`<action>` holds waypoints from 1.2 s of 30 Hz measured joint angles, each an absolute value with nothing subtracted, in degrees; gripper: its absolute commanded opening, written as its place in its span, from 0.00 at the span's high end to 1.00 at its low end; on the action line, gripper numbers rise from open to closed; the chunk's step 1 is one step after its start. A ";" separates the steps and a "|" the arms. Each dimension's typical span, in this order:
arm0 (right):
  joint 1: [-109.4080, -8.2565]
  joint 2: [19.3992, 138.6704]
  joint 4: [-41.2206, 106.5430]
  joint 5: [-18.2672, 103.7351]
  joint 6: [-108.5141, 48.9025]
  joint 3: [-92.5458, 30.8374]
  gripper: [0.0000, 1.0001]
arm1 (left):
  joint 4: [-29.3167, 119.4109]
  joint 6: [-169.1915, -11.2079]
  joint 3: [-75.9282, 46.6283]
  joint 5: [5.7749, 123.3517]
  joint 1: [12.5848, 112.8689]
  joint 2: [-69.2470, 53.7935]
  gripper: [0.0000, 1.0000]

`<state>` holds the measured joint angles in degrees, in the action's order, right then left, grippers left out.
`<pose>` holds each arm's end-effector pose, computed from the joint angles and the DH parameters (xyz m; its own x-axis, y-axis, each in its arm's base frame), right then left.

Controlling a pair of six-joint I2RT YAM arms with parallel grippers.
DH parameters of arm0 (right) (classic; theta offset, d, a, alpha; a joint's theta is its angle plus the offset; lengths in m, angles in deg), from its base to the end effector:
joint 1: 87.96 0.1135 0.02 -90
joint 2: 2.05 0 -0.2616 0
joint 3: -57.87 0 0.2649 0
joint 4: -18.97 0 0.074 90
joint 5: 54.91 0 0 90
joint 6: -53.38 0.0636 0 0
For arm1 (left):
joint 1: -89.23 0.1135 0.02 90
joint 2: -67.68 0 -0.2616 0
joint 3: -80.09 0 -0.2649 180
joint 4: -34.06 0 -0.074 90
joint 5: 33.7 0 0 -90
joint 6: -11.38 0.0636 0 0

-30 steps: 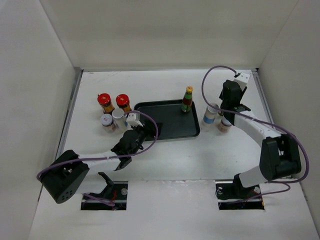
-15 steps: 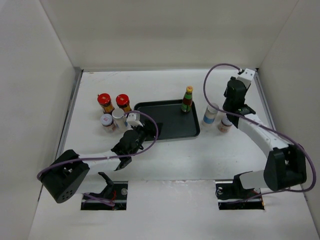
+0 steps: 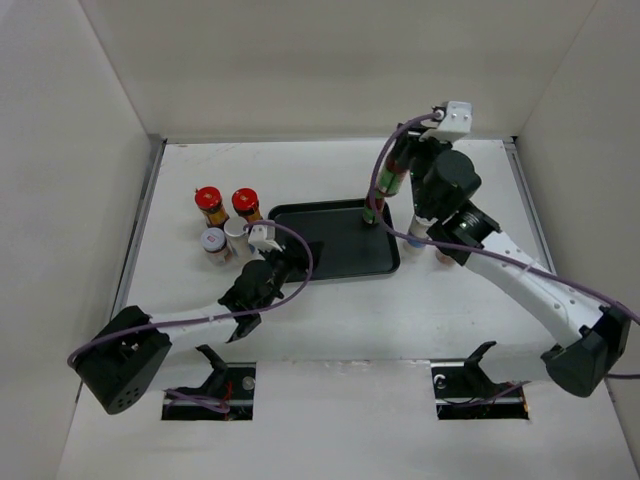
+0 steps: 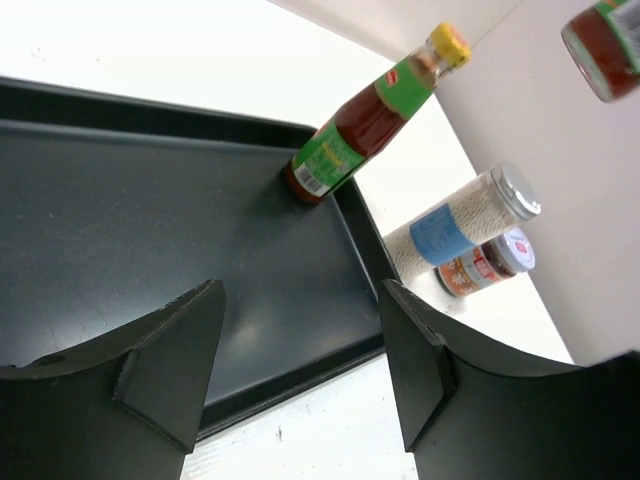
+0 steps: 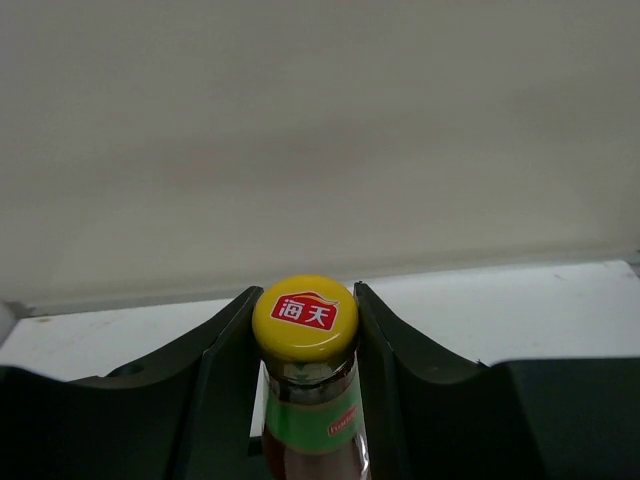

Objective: Organize the condiment bottles

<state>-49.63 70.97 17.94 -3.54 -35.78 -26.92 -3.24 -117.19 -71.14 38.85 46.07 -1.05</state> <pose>0.2784 0.1695 0.4451 0.1737 0.1519 -0.9730 -0.0095 0.9882 0.1526 0.2047 -0.1658 0.1809 -0.2971 -0.5368 -0.7897 0.3183 0.7241 -0.6119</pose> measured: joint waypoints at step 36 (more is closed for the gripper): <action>-46.46 104.45 9.43 3.46 -28.15 -27.86 0.72 | -2.48 -119.35 -74.46 38.15 50.94 2.62 0.39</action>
